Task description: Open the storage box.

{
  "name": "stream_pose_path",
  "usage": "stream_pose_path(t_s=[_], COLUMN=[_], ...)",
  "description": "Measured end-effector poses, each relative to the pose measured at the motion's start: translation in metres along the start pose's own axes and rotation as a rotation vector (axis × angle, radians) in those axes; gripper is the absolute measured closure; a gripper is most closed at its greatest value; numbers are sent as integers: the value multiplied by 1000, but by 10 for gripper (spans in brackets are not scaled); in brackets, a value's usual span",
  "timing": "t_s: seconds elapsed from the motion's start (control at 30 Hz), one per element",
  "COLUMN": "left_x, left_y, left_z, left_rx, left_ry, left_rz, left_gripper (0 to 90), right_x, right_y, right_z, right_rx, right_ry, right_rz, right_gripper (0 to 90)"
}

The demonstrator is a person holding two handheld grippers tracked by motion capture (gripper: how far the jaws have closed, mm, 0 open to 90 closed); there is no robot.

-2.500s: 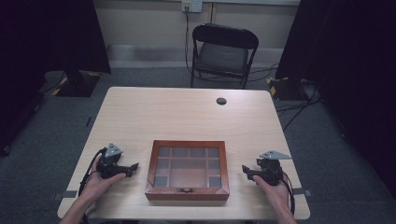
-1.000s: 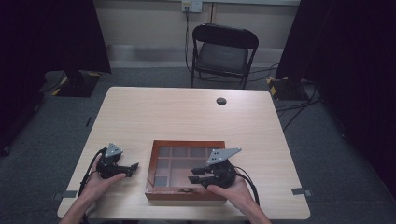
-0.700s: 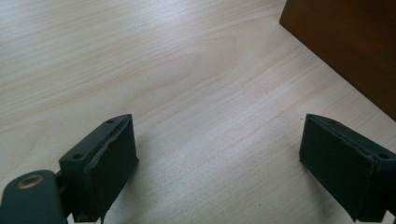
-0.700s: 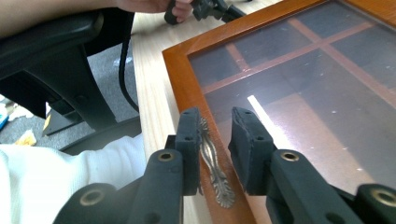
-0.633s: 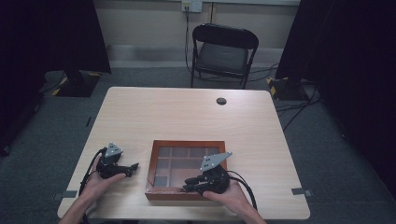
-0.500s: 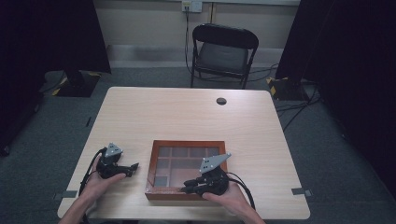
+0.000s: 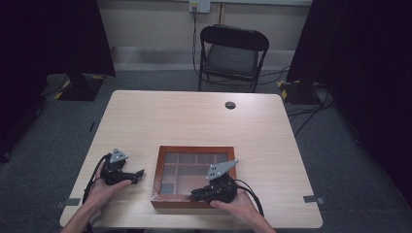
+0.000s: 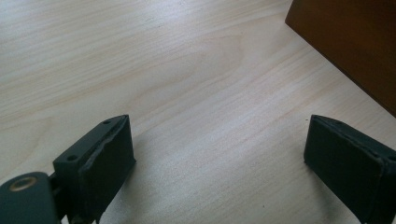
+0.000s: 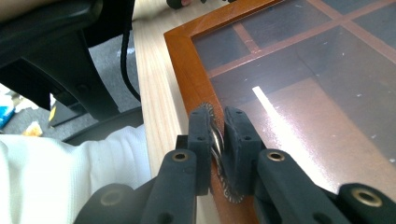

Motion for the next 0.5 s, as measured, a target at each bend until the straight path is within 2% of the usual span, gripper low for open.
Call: stream_pose_path(t_s=[0.17, 0.3, 0.4, 0.47, 0.5], left_x=[0, -1, 0, 1, 2], left_y=[0, 0, 1, 2, 5], left_z=[0, -2, -4, -7, -8], left_rx=[-5, 0, -9, -8, -17], left_ry=[7, 13, 18, 30, 40], left_rz=[-15, -18, -25, -6, -11], left_gripper=[87, 150, 157, 157, 157], right_x=[1, 1, 3, 5, 6], right_y=[0, 0, 0, -1, -1], right_z=[0, -1, -5, -8, -9], right_rx=[5, 14, 26, 27, 28], right_ry=[1, 1, 23, 36, 40], right_rz=[0, 8, 12, 8, 9], right_gripper=[824, 825, 826, 826, 826])
Point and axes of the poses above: each handheld gripper's, and its own axes: z roughly forward along the jaws, x roughly out of its top, y roughly to its right, the point moved 5 cm from there along z, roughly forward along the jaws, and after that the axes turned 15 degrees about -y, right-handed, at the moved point
